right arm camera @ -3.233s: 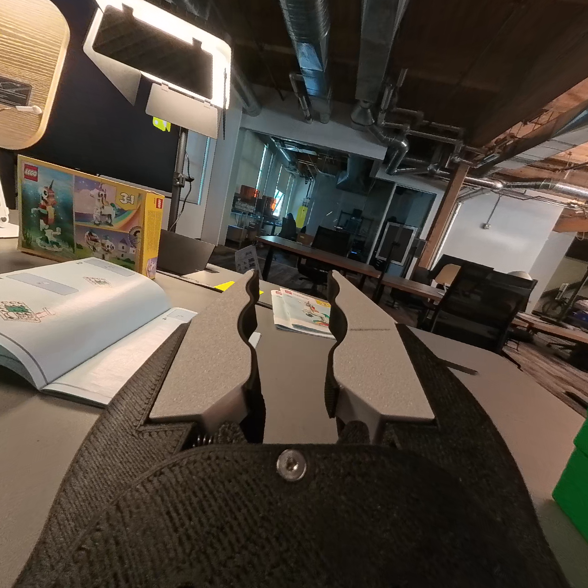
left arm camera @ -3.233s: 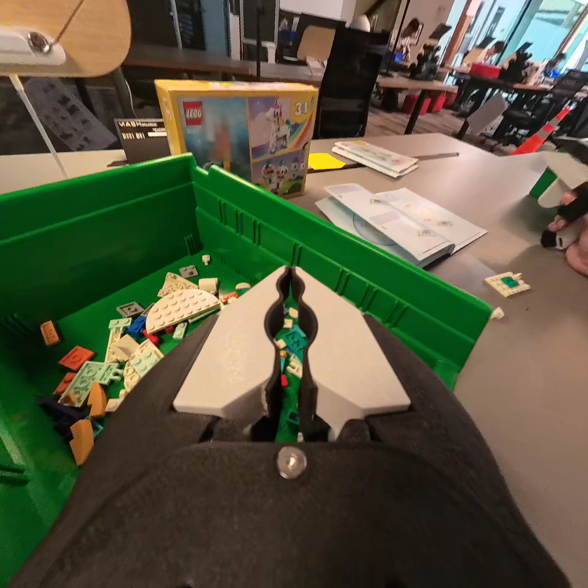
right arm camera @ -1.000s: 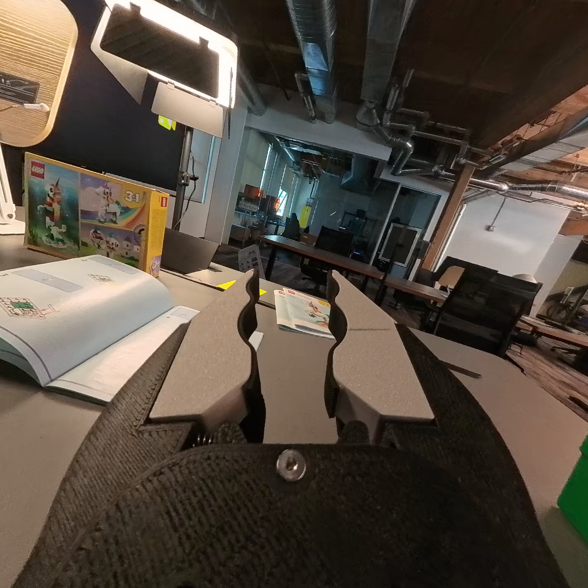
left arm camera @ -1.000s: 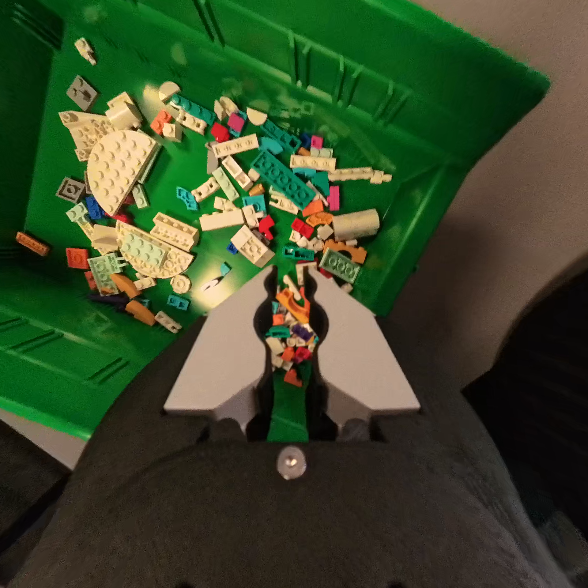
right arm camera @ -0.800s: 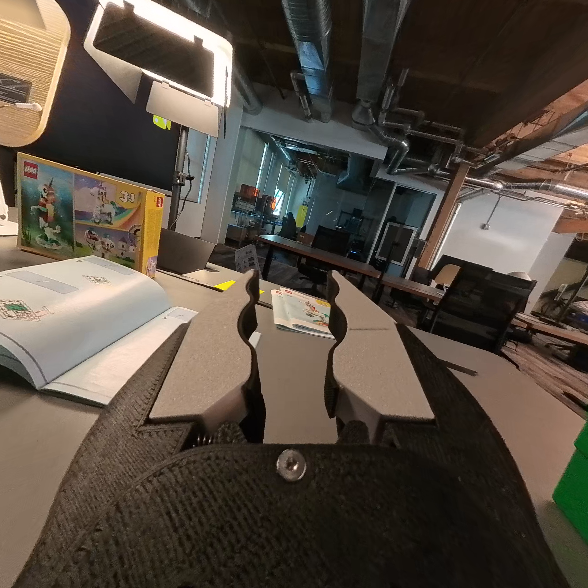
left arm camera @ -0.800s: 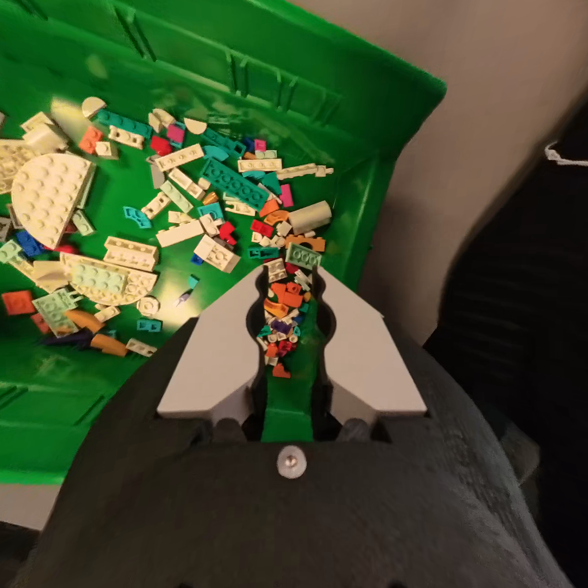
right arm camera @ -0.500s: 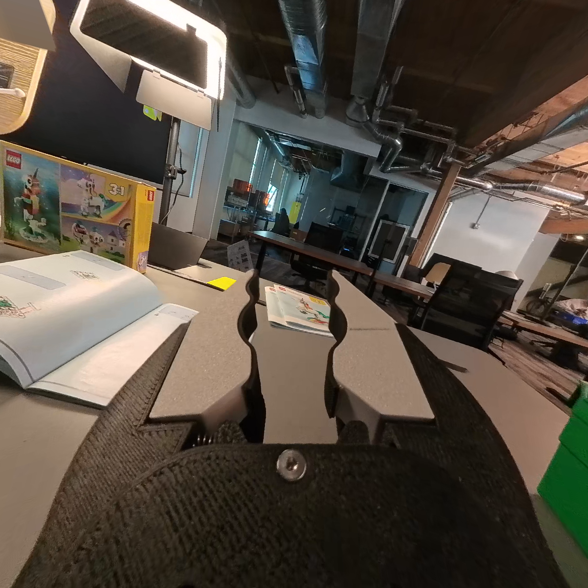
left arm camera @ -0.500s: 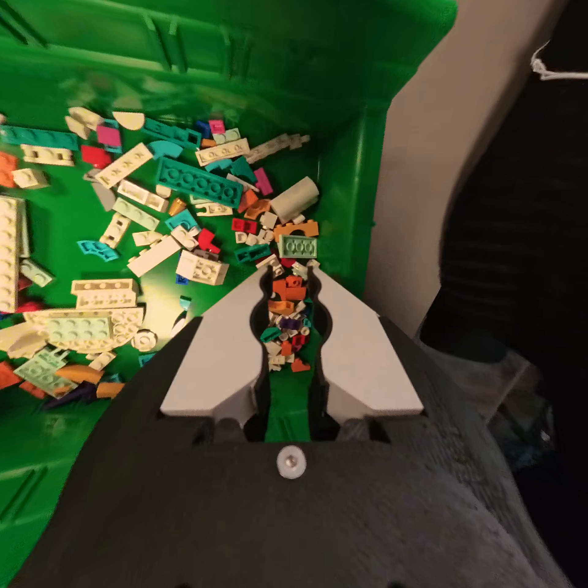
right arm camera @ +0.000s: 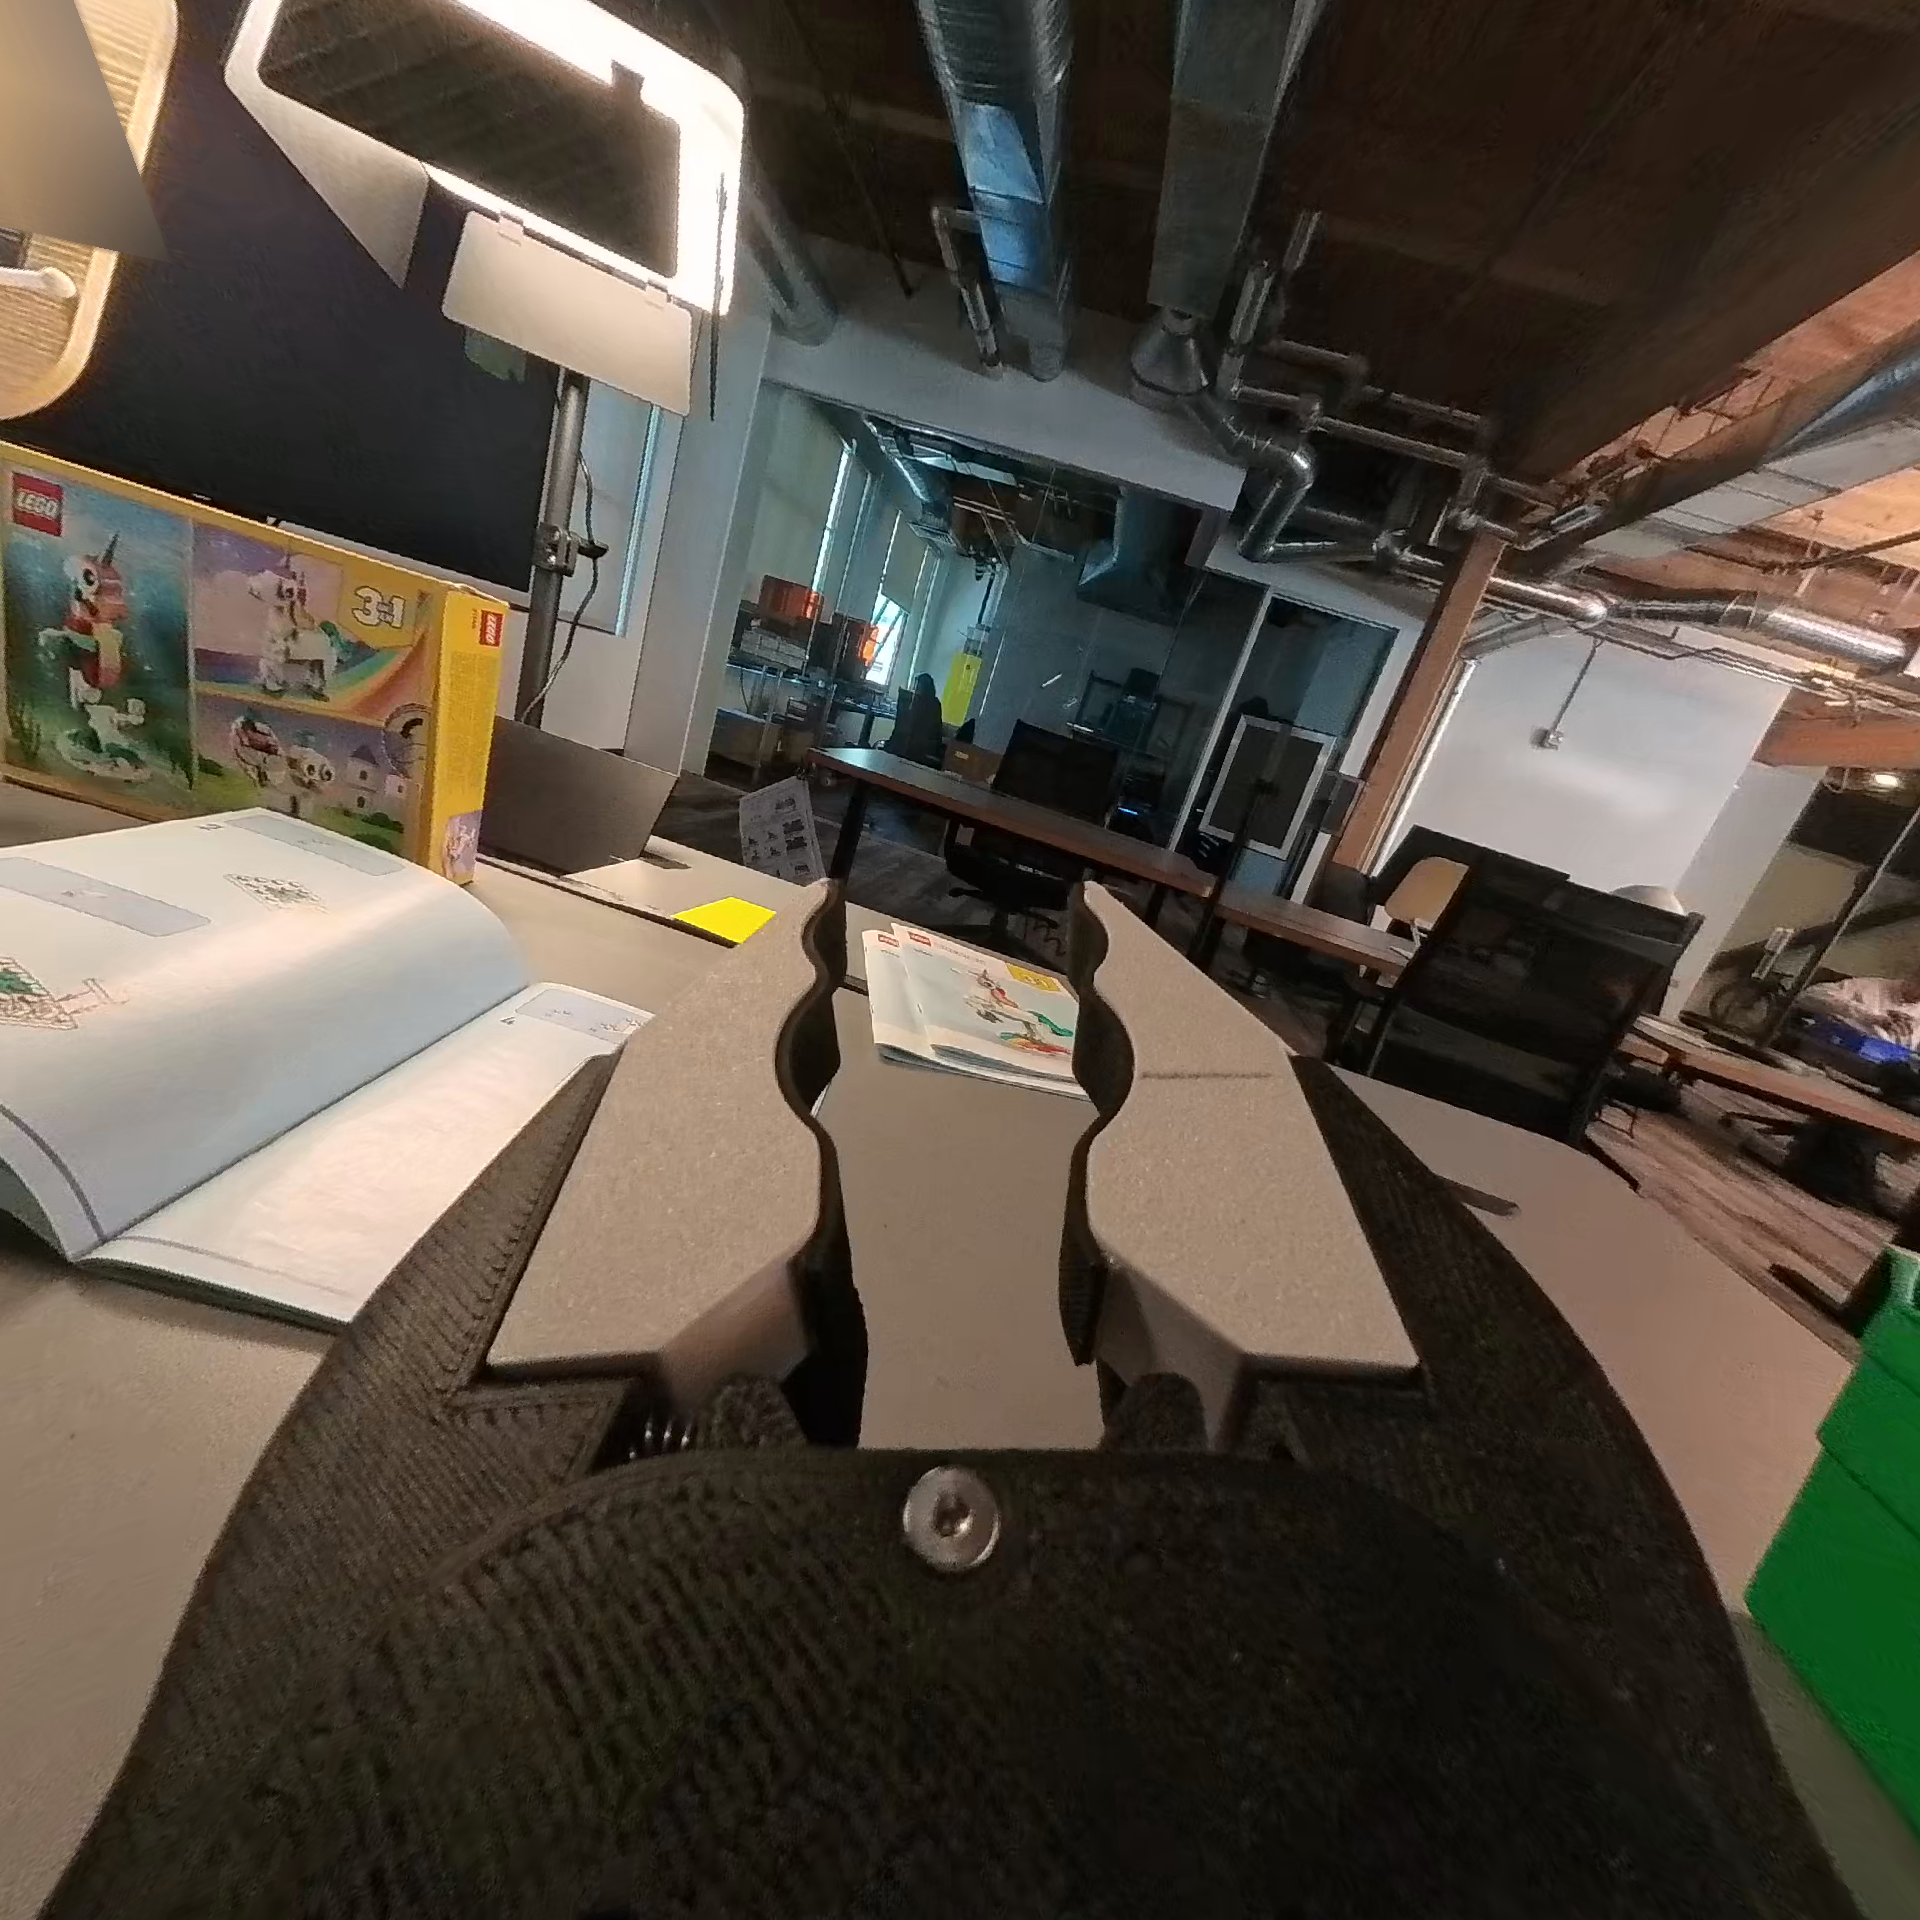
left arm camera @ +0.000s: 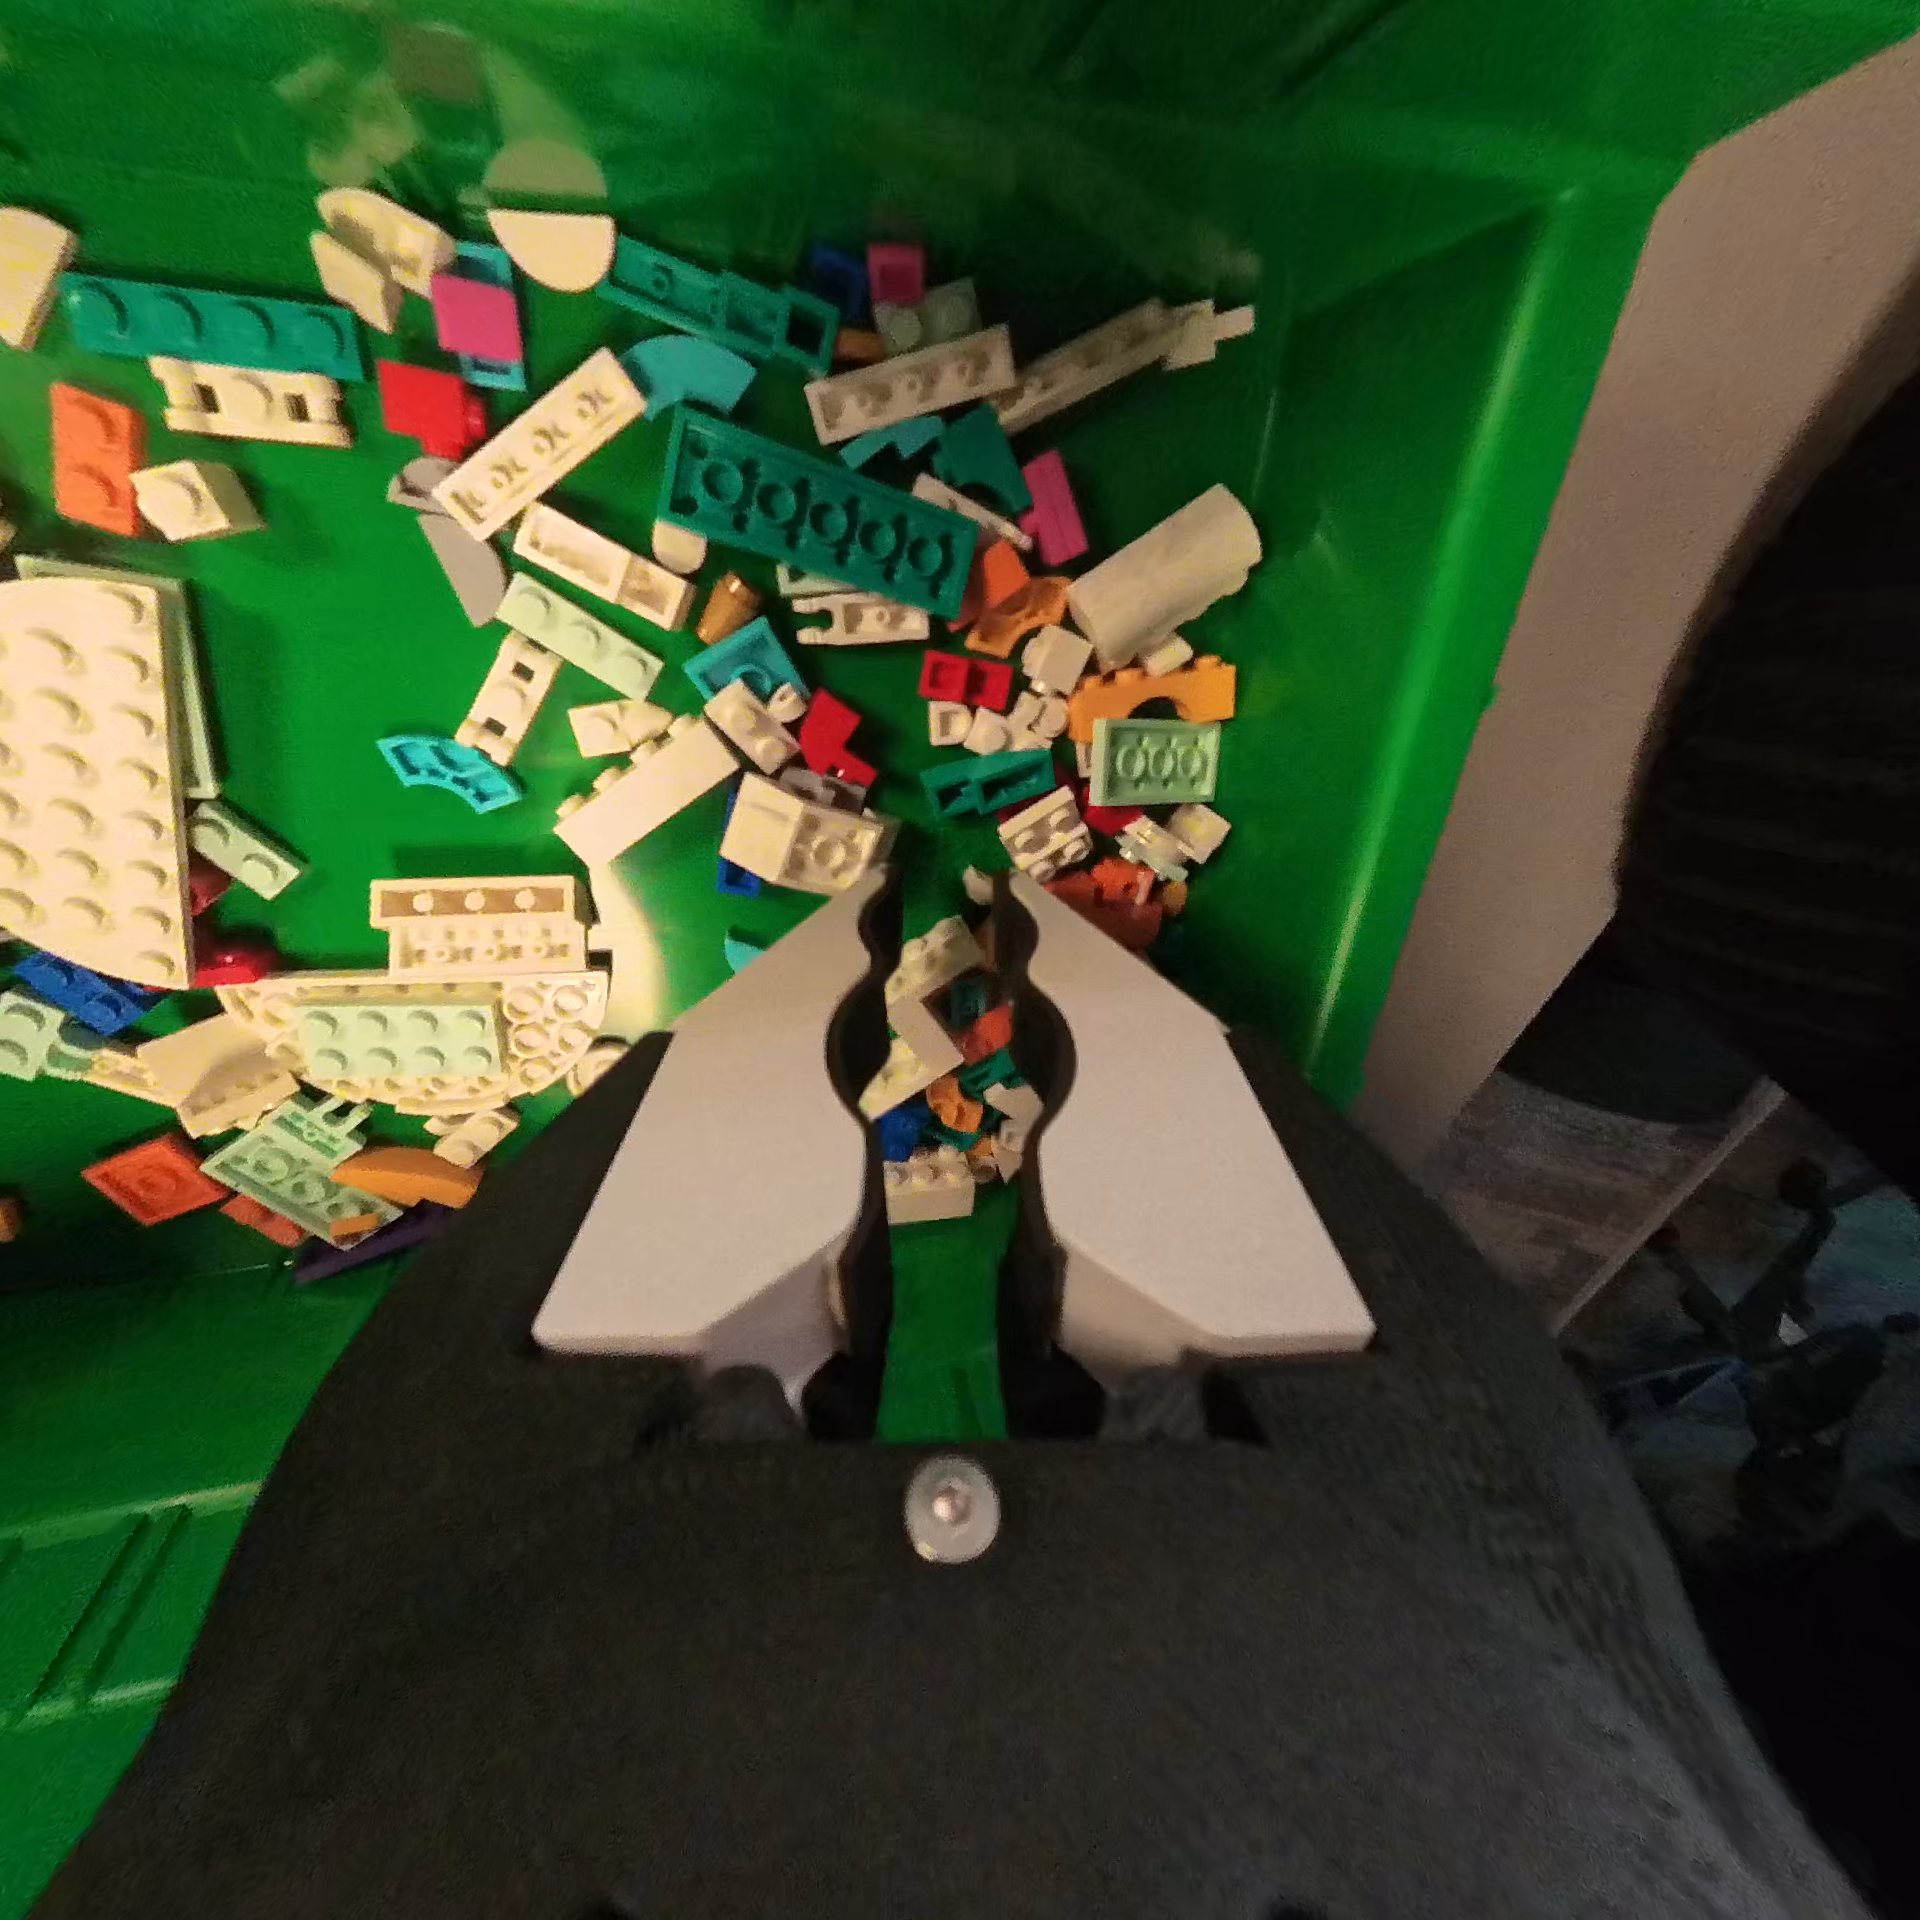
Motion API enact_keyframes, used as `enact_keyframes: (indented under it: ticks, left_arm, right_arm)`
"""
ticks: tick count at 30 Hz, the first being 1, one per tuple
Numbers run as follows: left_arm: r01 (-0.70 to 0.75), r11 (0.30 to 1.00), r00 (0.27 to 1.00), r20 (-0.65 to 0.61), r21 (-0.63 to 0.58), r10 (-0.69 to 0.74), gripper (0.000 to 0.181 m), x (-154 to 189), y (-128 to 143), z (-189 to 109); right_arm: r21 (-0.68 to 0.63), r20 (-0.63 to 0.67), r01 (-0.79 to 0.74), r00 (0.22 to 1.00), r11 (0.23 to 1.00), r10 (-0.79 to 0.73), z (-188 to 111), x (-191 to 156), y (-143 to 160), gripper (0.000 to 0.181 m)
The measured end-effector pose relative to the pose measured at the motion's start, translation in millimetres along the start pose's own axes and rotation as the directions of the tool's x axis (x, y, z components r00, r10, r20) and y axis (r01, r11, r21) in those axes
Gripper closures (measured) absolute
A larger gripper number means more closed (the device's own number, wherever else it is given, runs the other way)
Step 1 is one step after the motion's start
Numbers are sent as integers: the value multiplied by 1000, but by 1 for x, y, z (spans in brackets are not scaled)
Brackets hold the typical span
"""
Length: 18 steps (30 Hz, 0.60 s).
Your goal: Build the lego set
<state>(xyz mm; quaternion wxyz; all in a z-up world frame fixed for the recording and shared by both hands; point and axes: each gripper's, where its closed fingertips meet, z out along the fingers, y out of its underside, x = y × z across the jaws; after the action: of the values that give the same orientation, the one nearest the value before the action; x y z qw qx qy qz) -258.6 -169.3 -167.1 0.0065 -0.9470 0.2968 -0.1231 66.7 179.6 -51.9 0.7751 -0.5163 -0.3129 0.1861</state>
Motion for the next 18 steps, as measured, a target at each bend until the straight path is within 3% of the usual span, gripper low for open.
enact_keyframes:
  ticks: [1,7,11,18]
  left_arm:
    - [-12,1000,1000,-6,-6,12,161,2,1,0]
    - [-85,996,996,-32,-15,85,141,13,1,2]
    - [-143,989,988,-55,35,144,143,20,-8,2]
    - [-181,983,977,-115,19,182,155,26,-6,10]
  right_arm:
    - [-1,0,1,1000,1000,-1,0,0,0,140]
    - [-7,10,18,1000,1000,-18,1,-3,1,140]
    - [-7,11,19,1000,1000,-19,1,-3,1,140]
    - [-6,12,17,1000,1000,-17,1,-3,1,140]
